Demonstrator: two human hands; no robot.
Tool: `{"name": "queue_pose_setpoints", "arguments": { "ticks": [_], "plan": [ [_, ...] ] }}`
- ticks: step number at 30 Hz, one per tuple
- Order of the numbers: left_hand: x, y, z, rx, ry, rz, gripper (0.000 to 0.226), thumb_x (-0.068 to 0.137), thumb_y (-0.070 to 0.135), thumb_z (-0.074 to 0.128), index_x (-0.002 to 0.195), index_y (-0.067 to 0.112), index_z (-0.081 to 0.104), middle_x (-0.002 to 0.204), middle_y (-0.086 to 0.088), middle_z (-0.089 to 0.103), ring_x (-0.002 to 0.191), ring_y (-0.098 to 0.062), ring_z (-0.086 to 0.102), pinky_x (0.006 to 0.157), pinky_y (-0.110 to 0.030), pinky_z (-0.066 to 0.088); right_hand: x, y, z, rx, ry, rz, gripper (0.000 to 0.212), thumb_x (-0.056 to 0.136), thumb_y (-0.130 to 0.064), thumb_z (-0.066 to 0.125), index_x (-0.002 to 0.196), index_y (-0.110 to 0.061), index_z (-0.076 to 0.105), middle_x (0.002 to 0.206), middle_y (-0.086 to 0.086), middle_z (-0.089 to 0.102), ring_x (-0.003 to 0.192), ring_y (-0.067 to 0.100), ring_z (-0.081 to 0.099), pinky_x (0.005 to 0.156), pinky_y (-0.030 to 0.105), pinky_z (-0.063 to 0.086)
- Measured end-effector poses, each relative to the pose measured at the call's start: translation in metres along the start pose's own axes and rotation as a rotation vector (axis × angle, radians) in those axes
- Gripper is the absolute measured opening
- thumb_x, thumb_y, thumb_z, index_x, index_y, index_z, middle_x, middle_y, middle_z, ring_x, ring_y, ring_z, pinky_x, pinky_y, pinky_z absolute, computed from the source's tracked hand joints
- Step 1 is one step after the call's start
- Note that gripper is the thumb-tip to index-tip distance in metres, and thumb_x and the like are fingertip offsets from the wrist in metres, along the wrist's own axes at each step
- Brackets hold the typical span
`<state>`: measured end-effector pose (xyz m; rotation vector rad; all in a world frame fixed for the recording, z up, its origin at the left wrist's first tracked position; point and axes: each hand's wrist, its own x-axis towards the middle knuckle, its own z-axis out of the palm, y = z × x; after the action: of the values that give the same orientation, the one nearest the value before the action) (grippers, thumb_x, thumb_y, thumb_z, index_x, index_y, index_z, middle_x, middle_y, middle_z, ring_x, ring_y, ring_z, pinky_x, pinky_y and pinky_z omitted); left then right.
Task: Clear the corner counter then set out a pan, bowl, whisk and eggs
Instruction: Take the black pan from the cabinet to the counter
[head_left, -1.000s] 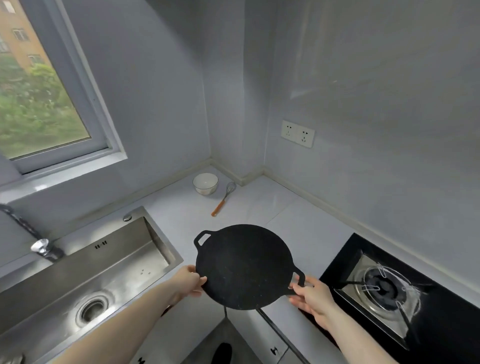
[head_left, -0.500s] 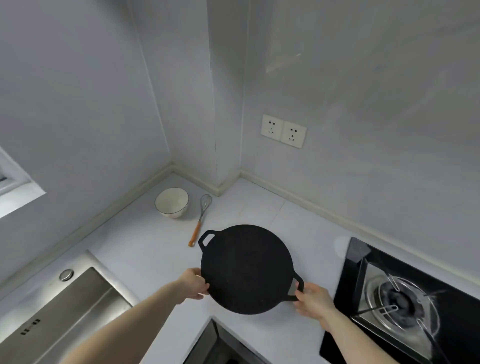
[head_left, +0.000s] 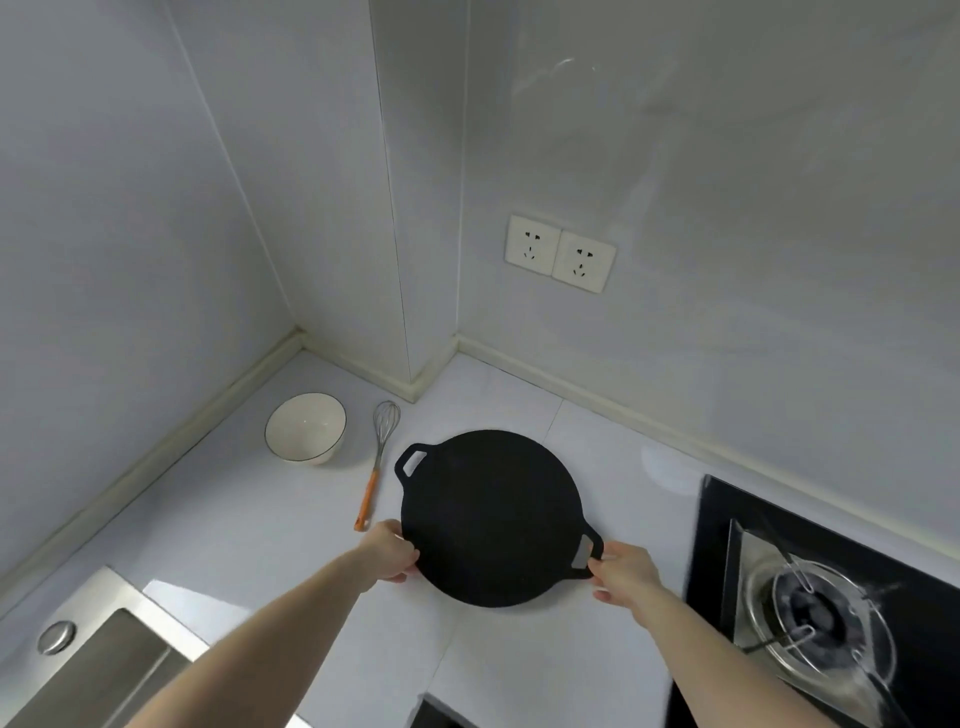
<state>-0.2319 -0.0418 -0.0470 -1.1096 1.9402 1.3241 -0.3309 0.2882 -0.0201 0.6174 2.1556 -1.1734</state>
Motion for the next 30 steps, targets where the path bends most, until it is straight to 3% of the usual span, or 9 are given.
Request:
{"name": "queue_pose_setpoints", "arguments": {
  "ticks": [5, 8, 12, 15, 17, 22, 24, 26, 30],
  "plan": [
    [0.017, 0.013, -0.011, 0.08, 0.007, 0.007, 0.025, 0.099, 0.01, 0.056, 0.123, 0.016, 0.051, 0.11, -0.007, 0.059, 0.088, -0.019, 0.068, 0.06, -0.022, 0.058, 0.014, -0.013, 0.014, -0.007, 0.019, 0.008, 0.02, 0.092, -0.003, 0.065, 0.107, -0.016, 0.064, 0.097, 0.005, 0.064, 0.099, 0.028, 0.066, 0.061, 0.029, 0.059],
    [0.027, 0.02, -0.016, 0.092, 0.016, 0.006, 0.023, 0.099, 0.009, 0.055, 0.121, 0.017, 0.05, 0.106, -0.004, 0.057, 0.087, -0.019, 0.068, 0.062, -0.023, 0.059, 0.024, -0.021, 0.021, -0.025, 0.031, 0.016, 0.021, 0.092, -0.004, 0.064, 0.111, -0.013, 0.067, 0.11, 0.01, 0.065, 0.099, 0.027, 0.066, 0.059, 0.028, 0.059],
    [0.036, 0.024, -0.02, 0.138, 0.028, 0.002, 0.024, 0.099, 0.011, 0.057, 0.122, 0.016, 0.051, 0.106, 0.0, 0.053, 0.094, -0.021, 0.067, 0.066, -0.025, 0.062, 0.032, -0.029, 0.027, -0.024, 0.047, 0.049, 0.017, 0.092, -0.002, 0.063, 0.108, -0.008, 0.063, 0.114, 0.011, 0.064, 0.098, 0.027, 0.064, 0.068, 0.033, 0.064],
    [0.046, 0.028, -0.022, 0.15, 0.029, -0.002, 0.025, 0.099, 0.012, 0.06, 0.122, 0.014, 0.051, 0.106, 0.002, 0.051, 0.088, -0.018, 0.065, 0.064, -0.026, 0.061, 0.033, -0.032, 0.032, -0.012, 0.052, 0.076, 0.026, 0.092, -0.001, 0.062, 0.116, -0.012, 0.06, 0.122, 0.011, 0.061, 0.103, 0.028, 0.063, 0.061, 0.029, 0.061],
    [0.051, 0.03, -0.025, 0.155, 0.026, -0.009, 0.025, 0.097, 0.017, 0.064, 0.118, 0.015, 0.051, 0.104, -0.003, 0.056, 0.088, -0.02, 0.067, 0.071, -0.03, 0.064, 0.034, -0.033, 0.036, -0.008, 0.055, 0.096, 0.03, 0.092, 0.0, 0.062, 0.12, -0.011, 0.06, 0.126, 0.012, 0.06, 0.104, 0.028, 0.063, 0.059, 0.029, 0.061],
    [0.051, 0.033, -0.021, 0.176, 0.08, 0.001, 0.04, 0.091, 0.025, 0.074, 0.12, 0.015, 0.048, 0.11, 0.003, 0.049, 0.098, -0.021, 0.064, 0.077, -0.033, 0.064, 0.034, -0.034, 0.045, 0.036, 0.042, 0.118, 0.03, 0.089, 0.003, 0.063, 0.116, -0.011, 0.059, 0.122, 0.009, 0.059, 0.106, 0.028, 0.062, 0.06, 0.029, 0.06],
    [0.048, 0.034, -0.017, 0.173, 0.12, 0.015, 0.045, 0.089, 0.023, 0.076, 0.121, 0.014, 0.046, 0.118, 0.011, 0.034, 0.106, -0.02, 0.06, 0.083, -0.034, 0.063, 0.031, -0.034, 0.046, 0.075, 0.007, 0.131, 0.027, 0.09, 0.005, 0.062, 0.111, -0.011, 0.058, 0.114, 0.008, 0.06, 0.107, 0.028, 0.062, 0.065, 0.03, 0.061],
    [0.043, 0.036, -0.013, 0.124, 0.151, 0.008, 0.045, 0.088, 0.017, 0.076, 0.12, 0.013, 0.045, 0.118, 0.008, 0.024, 0.109, -0.022, 0.061, 0.085, -0.036, 0.062, 0.03, -0.032, 0.047, 0.116, -0.023, 0.133, 0.026, 0.09, 0.005, 0.061, 0.111, -0.01, 0.061, 0.111, 0.008, 0.062, 0.106, 0.027, 0.063, 0.068, 0.031, 0.061],
    [0.03, 0.036, -0.01, -0.018, 0.155, -0.033, 0.044, 0.087, 0.009, 0.076, 0.114, 0.01, 0.042, 0.114, -0.001, 0.048, 0.099, -0.026, 0.066, 0.084, -0.038, 0.063, 0.021, -0.031, 0.046, 0.185, -0.049, 0.132, 0.024, 0.09, 0.004, 0.062, 0.108, -0.011, 0.062, 0.112, 0.01, 0.064, 0.105, 0.026, 0.063, 0.068, 0.031, 0.061]
  ]
}}
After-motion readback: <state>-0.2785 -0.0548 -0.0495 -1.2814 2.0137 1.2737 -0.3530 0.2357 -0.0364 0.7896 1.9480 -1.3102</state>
